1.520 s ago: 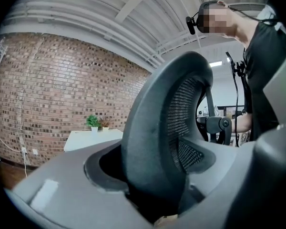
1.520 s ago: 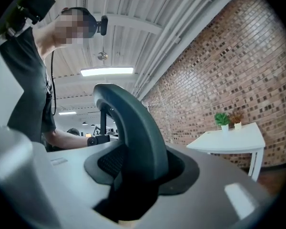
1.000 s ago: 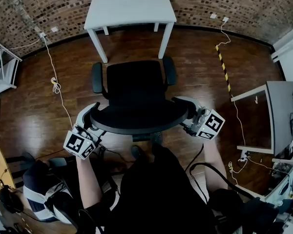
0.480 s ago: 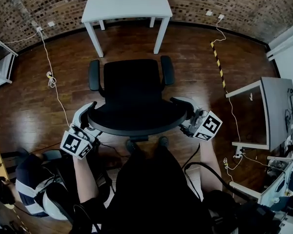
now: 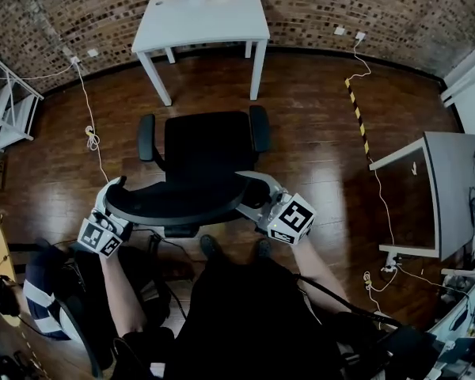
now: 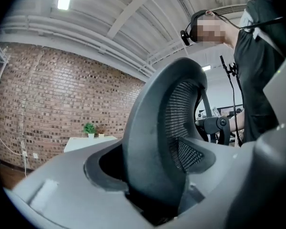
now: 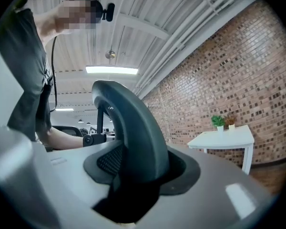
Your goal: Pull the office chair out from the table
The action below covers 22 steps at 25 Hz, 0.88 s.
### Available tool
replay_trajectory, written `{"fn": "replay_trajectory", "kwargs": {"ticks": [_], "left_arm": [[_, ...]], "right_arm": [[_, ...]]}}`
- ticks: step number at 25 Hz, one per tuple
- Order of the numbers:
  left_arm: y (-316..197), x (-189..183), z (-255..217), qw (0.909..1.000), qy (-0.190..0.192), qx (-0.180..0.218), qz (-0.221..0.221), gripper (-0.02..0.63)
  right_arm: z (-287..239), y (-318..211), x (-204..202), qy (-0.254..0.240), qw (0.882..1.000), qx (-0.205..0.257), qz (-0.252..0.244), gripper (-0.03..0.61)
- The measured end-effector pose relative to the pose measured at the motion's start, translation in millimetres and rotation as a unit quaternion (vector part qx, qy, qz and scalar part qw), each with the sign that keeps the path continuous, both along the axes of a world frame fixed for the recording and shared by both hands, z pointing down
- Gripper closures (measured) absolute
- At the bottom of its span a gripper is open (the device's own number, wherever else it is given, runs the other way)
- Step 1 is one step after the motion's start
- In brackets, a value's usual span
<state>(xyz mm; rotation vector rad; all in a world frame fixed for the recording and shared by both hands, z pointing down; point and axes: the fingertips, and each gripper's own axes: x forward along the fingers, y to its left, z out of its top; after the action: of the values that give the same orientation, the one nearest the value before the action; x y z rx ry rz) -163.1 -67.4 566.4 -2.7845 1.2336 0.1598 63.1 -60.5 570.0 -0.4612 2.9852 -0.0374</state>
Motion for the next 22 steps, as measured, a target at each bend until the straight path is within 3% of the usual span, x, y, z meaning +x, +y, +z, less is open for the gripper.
{"fn": "replay_trajectory", "kwargs": {"ticks": [5,11,17,22], "left_arm": [[1,24,0,0.9997,-0.008,-0.019,-0.011,0.163],[-15,23,-6,0.9995,-0.004,-0.024,-0.021,0.160],[44,33,-12,0.9995,-0.005,-0.013,-0.029,0.158],[82,23,-2,1.0000,-0.001,-0.005,-0.001,0.161]], "right_arm": [[-6,10,25,-0.007,1.000,-0.001,-0.021,0.381],[-17,-7,26,-0.007,1.000,0.000,-0.030,0.383],[-16,46,35,-0.001,1.000,0.016,-0.008,0.364],[-1,86,26,-0.002,0.999,0.021,0.030,0.359]]}}
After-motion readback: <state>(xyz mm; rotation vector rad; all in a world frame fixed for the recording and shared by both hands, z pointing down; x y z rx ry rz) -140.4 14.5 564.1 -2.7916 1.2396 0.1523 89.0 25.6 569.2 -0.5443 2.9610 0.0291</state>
